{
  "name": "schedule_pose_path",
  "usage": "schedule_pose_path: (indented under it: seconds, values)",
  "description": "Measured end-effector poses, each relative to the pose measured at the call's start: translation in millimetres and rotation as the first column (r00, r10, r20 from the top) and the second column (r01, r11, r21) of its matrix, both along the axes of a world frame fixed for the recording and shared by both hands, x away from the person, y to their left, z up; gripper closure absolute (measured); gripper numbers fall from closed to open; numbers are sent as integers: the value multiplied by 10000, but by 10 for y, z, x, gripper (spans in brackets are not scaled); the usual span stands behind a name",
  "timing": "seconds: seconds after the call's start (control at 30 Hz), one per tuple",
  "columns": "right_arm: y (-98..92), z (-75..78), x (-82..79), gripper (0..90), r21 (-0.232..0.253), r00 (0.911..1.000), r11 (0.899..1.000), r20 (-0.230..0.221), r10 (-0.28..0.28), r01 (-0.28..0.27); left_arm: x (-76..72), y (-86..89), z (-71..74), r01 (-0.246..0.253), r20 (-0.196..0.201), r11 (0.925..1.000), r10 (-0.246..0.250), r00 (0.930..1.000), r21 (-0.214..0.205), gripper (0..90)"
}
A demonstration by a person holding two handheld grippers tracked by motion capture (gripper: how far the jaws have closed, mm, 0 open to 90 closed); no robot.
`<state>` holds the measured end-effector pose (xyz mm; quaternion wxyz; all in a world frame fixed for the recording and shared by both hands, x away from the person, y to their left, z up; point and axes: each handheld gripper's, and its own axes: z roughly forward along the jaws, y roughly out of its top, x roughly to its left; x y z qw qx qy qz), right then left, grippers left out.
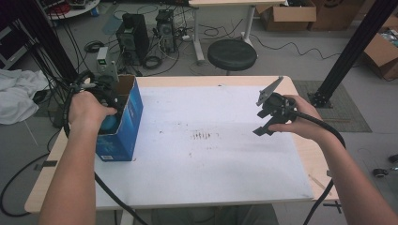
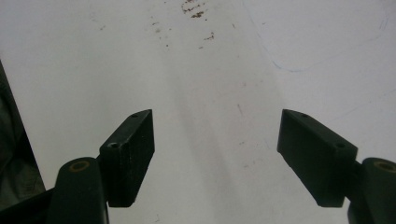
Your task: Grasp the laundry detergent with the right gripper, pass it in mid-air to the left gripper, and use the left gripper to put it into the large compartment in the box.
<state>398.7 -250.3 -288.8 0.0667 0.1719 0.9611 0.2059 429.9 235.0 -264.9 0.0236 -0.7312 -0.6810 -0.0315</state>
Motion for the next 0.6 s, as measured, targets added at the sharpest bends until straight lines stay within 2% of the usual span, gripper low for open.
schedule_pose_path:
  seconds: [0.17,0.37,0.43,0.47,0.5,0.57,0.6]
  values:
    - [-15,9,-8,275,3,10000,10000,11,-50,50,-9,8,28,93,67,9999,-94,9999,123,304]
    - [-22,29,-29,274,17,10000,10000,26,-59,59,-32,-12,129,274,346,9995,-280,9990,176,246]
    - [-18,43,-44,267,30,10000,10000,59,-61,61,-39,-17,182,372,444,9991,-380,9983,201,215]
    - [-14,52,-56,266,40,10000,10000,77,-35,35,-54,-26,257,529,675,9980,-552,9962,351,201]
    - [-14,52,-56,266,40,10000,10000,77,-35,35,-54,-26,257,529,675,9980,-552,9962,351,192]
    - [-5,62,-84,264,-5,10000,10000,76,-33,33,-90,-44,376,700,920,9966,-736,9930,425,171]
    - [-5,62,-84,264,-5,10000,10000,76,-33,33,-90,-44,376,700,920,9966,-736,9930,425,165]
